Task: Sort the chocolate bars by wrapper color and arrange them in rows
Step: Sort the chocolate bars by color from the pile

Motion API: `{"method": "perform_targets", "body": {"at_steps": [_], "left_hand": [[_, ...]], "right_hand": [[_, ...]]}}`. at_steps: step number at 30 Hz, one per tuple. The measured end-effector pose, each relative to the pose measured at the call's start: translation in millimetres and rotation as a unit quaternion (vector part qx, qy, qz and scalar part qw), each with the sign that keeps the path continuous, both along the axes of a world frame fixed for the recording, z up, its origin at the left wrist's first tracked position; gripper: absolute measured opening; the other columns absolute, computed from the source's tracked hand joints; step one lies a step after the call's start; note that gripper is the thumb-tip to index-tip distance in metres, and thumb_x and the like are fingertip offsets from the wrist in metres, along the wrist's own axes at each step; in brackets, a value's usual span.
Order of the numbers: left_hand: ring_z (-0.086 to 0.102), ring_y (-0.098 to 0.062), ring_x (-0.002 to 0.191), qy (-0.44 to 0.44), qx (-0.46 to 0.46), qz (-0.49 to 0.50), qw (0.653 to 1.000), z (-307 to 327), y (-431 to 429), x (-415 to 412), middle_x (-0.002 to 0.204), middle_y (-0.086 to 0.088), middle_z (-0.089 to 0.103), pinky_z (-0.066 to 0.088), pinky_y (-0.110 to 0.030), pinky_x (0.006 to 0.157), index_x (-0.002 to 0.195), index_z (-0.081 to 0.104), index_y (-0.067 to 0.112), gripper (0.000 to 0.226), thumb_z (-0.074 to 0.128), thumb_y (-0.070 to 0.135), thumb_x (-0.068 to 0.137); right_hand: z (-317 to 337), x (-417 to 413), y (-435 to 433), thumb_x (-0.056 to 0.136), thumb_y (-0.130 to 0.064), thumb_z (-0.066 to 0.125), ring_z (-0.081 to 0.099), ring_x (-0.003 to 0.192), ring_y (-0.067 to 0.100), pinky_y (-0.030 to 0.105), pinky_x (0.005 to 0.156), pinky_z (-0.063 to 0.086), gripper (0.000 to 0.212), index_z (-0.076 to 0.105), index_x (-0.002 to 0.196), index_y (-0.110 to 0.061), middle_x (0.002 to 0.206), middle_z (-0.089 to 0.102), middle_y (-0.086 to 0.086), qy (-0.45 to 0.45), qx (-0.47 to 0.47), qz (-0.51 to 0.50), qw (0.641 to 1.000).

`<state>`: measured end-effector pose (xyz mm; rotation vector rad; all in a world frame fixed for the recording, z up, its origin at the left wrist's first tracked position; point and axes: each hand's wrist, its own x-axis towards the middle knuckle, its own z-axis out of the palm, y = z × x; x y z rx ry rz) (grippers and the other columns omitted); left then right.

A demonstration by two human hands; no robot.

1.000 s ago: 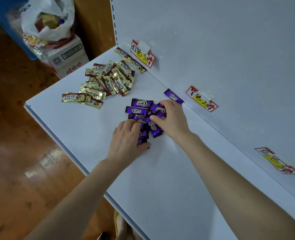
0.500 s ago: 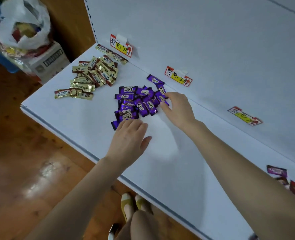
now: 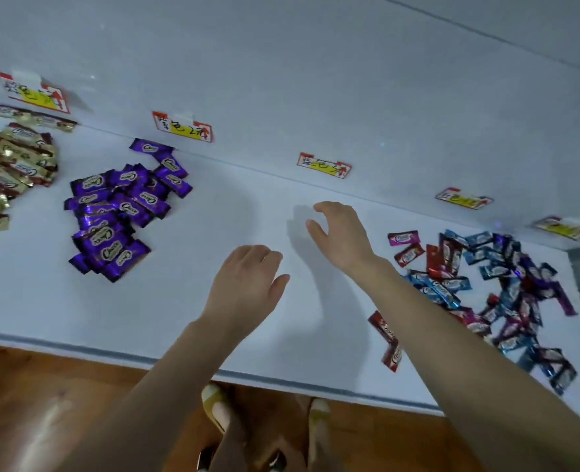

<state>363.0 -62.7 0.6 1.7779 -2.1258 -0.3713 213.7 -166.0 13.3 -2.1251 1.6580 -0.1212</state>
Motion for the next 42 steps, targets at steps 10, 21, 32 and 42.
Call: {"method": "perform_targets", "body": {"at_steps": [10, 21, 32, 42], "left_hand": [[0.055, -0.026, 0.112, -0.017, 0.078, -0.011, 0.997, 9, -20, -161, 0.12, -0.007, 0.061, 0.042, -0.033, 0.095, 0.122, 0.059, 0.008, 0.034, 0.054, 0.026, 0.094], [0.05, -0.026, 0.115, -0.027, 0.146, 0.0, 0.989, -9, -32, -268, 0.124, -0.009, 0.058, 0.038, -0.032, 0.094, 0.126, 0.056, 0.009, 0.034, 0.05, 0.022, 0.095], [0.045, -0.02, 0.121, -0.082, 0.18, -0.113, 0.974, -25, -75, -303, 0.131, -0.005, 0.052, 0.035, -0.031, 0.101, 0.133, 0.048, 0.015, 0.039, 0.051, 0.024, 0.095], [0.044, -0.02, 0.121, -0.099, 0.171, -0.198, 0.96, -32, -96, -332, 0.132, -0.004, 0.051, 0.034, -0.031, 0.102, 0.133, 0.048, 0.015, 0.042, 0.052, 0.028, 0.094]], "right_hand": [[0, -189, 12, 0.094, -0.019, 0.049, 0.049, 0.11, 0.029, 0.028, 0.091, 0.033, 0.031, 0.057, 0.118, -0.001, 0.116, 0.059, 0.016, -0.035, -0.024, -0.074, 0.996], [-19, -333, 26, 0.093, -0.017, 0.05, 0.049, 0.116, 0.026, 0.026, 0.095, 0.033, 0.032, 0.056, 0.12, 0.0, 0.122, 0.058, 0.014, -0.069, -0.004, -0.123, 0.99], [-31, -374, 51, 0.094, -0.013, 0.05, 0.052, 0.086, 0.017, 0.011, 0.066, 0.03, 0.023, 0.062, 0.108, 0.001, 0.104, 0.064, 0.015, -0.077, 0.001, -0.211, 0.974], [-32, -398, 72, 0.094, -0.016, 0.05, 0.055, 0.101, 0.023, 0.02, 0.082, 0.037, 0.025, 0.061, 0.111, -0.003, 0.109, 0.063, 0.012, -0.055, 0.0, -0.307, 0.95]]}}
